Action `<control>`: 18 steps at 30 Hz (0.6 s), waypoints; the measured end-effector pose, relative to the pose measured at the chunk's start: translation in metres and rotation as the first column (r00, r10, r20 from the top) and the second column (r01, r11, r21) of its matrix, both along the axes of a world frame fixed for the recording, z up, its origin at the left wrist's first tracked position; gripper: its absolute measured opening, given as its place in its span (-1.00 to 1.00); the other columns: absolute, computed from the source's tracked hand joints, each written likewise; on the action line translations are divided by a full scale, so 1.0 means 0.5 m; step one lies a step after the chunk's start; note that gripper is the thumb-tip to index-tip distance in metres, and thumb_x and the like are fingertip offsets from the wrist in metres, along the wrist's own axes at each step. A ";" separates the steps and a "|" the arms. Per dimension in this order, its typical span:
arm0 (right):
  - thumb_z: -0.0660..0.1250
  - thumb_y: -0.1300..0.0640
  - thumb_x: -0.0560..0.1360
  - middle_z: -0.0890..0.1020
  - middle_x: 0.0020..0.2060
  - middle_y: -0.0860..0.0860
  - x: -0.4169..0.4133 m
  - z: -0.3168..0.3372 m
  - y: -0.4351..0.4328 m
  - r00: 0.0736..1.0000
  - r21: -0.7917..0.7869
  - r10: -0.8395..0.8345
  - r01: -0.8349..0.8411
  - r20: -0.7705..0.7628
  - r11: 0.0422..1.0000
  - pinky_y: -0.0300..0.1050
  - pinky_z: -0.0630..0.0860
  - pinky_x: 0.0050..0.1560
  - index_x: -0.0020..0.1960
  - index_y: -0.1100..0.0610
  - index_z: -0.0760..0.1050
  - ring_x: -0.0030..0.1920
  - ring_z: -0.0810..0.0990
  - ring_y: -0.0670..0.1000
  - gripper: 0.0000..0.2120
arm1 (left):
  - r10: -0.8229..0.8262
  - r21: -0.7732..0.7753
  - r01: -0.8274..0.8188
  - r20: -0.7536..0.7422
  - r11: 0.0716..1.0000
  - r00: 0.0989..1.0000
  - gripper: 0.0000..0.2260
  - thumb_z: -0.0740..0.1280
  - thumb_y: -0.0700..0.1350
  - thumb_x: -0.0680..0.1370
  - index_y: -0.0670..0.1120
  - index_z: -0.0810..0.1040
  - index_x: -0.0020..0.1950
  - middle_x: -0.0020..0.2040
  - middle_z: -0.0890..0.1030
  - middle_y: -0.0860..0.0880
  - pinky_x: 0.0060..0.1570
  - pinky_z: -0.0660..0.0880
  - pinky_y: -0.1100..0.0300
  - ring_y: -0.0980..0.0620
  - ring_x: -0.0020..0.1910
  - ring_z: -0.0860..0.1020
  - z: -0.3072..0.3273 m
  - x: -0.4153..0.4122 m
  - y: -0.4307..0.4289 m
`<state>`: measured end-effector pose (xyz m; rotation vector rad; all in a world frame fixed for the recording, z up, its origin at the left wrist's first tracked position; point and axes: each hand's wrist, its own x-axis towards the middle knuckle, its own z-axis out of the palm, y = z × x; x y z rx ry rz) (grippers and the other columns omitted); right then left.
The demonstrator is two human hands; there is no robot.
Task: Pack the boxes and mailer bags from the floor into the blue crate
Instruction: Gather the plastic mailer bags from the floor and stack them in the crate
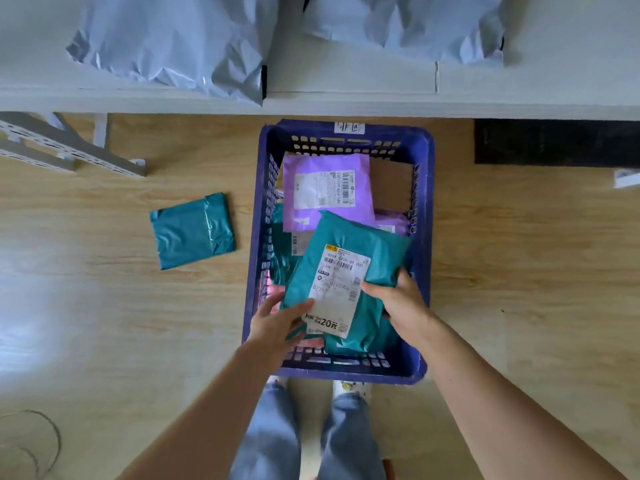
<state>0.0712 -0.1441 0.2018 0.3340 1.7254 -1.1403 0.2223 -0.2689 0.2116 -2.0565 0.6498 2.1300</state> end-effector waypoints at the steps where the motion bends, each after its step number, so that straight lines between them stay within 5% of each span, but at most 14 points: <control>1: 0.45 0.30 0.41 0.64 0.03 0.01 -0.015 -0.012 -0.018 0.998 0.007 0.032 -0.032 -0.050 0.999 -0.09 0.58 -0.04 0.19 0.12 0.42 -0.05 0.63 -0.03 -0.59 | -0.013 0.003 0.013 -0.006 1.000 1.000 -0.52 0.48 -0.30 0.37 -0.07 0.44 0.24 0.02 0.63 -0.22 -0.03 0.59 -0.05 -0.17 -0.01 0.63 -0.015 -0.011 -0.013; 3: 0.44 0.26 0.44 0.58 -0.06 -0.08 -0.039 -0.030 -0.055 0.981 0.046 0.122 -0.117 -0.148 0.992 -0.36 0.46 -0.30 0.17 0.11 0.37 -0.16 0.56 -0.17 -0.62 | -0.014 -0.003 0.013 -0.005 1.000 1.000 -0.59 0.46 -0.32 0.38 -0.07 0.43 0.14 0.03 0.62 -0.21 -0.10 0.59 0.02 -0.13 -0.05 0.63 -0.038 -0.034 -0.034; 5: 0.44 0.22 0.44 0.54 -0.06 -0.07 -0.054 -0.050 -0.082 0.959 0.086 0.192 -0.178 -0.208 0.980 -0.36 0.39 -0.36 0.15 0.11 0.34 -0.19 0.51 -0.17 -0.63 | -0.026 -0.023 0.026 0.013 0.999 1.000 -0.63 0.48 -0.30 0.37 -0.01 0.41 0.03 0.06 0.61 -0.20 -0.14 0.59 0.06 -0.11 -0.06 0.63 -0.064 -0.052 -0.049; 12: 0.43 0.24 0.43 0.55 0.07 0.03 -0.082 -0.106 -0.101 0.898 0.228 0.350 -0.294 -0.268 0.928 -0.06 0.53 -0.01 0.15 0.14 0.30 0.03 0.57 0.05 -0.61 | -0.383 -0.150 0.401 0.132 0.904 0.914 -0.47 0.52 -0.12 0.37 -0.08 0.34 0.24 0.00 0.55 -0.05 -0.12 0.58 0.14 -0.01 -0.07 0.57 -0.135 -0.095 -0.049; 15: 0.44 0.25 0.42 0.53 0.19 0.06 -0.084 -0.112 -0.090 0.877 0.283 0.416 -0.346 -0.242 0.895 -0.06 0.53 0.02 0.31 0.17 0.25 0.13 0.56 0.09 -0.45 | -0.506 -0.159 0.532 0.176 0.832 0.844 -0.42 0.49 -0.11 0.41 -0.09 0.31 0.35 -0.13 0.49 0.02 -0.20 0.55 0.18 0.08 -0.28 0.46 -0.140 -0.099 -0.039; 18: 0.44 0.23 0.42 0.35 0.42 0.08 -0.078 -0.088 -0.079 0.870 0.309 0.446 -0.373 -0.210 0.875 -0.01 0.48 0.22 0.52 0.09 0.02 0.33 0.43 0.11 -0.17 | -0.604 -0.171 0.637 0.210 0.752 0.769 -0.39 0.47 -0.15 0.44 -0.08 0.28 0.42 -0.02 0.52 -0.03 -0.36 0.48 0.25 0.11 -0.33 0.43 -0.114 -0.082 -0.040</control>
